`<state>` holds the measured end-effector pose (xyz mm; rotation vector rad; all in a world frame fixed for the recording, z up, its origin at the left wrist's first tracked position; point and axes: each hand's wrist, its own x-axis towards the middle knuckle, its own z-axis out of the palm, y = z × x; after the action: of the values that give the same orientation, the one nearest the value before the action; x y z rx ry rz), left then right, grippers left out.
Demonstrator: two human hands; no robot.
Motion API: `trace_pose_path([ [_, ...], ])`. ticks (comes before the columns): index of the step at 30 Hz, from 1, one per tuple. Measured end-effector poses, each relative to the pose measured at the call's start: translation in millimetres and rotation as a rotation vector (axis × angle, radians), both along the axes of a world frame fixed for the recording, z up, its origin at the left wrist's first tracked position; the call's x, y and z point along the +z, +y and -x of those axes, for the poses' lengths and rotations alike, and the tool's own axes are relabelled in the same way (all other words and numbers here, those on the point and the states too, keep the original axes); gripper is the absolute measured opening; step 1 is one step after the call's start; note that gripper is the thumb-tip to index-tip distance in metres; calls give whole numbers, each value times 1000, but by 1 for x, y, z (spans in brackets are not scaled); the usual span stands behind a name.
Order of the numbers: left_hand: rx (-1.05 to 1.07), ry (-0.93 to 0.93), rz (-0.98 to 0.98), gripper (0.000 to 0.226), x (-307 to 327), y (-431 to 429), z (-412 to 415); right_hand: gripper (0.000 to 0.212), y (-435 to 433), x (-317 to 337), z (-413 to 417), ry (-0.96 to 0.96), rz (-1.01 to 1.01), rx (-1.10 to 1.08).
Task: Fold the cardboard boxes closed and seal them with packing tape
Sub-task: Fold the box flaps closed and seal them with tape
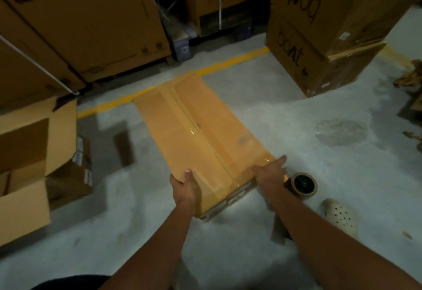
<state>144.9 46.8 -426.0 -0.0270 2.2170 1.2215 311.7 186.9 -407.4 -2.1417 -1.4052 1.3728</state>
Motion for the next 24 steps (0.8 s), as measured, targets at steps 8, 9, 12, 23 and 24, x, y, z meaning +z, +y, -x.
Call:
trace_pose_path([
  [8, -95, 250, -31, 52, 7, 75, 25, 36, 91, -5, -9, 240, -35, 0],
  [9, -141, 251, -52, 53, 7, 97, 36, 34, 108, -2, -8, 268, -59, -28],
  [12, -255, 216, -162, 54, 10, 170, 57, 28, 168, 1, -7, 349, -109, -98],
  [23, -455, 86, -404, 69, -46, 445, 55, 73, 407, -40, 3, 417, -279, -298],
  [24, -450, 100, -401, 69, -47, 462, 54, 76, 423, -46, 3, 389, -300, -303],
])
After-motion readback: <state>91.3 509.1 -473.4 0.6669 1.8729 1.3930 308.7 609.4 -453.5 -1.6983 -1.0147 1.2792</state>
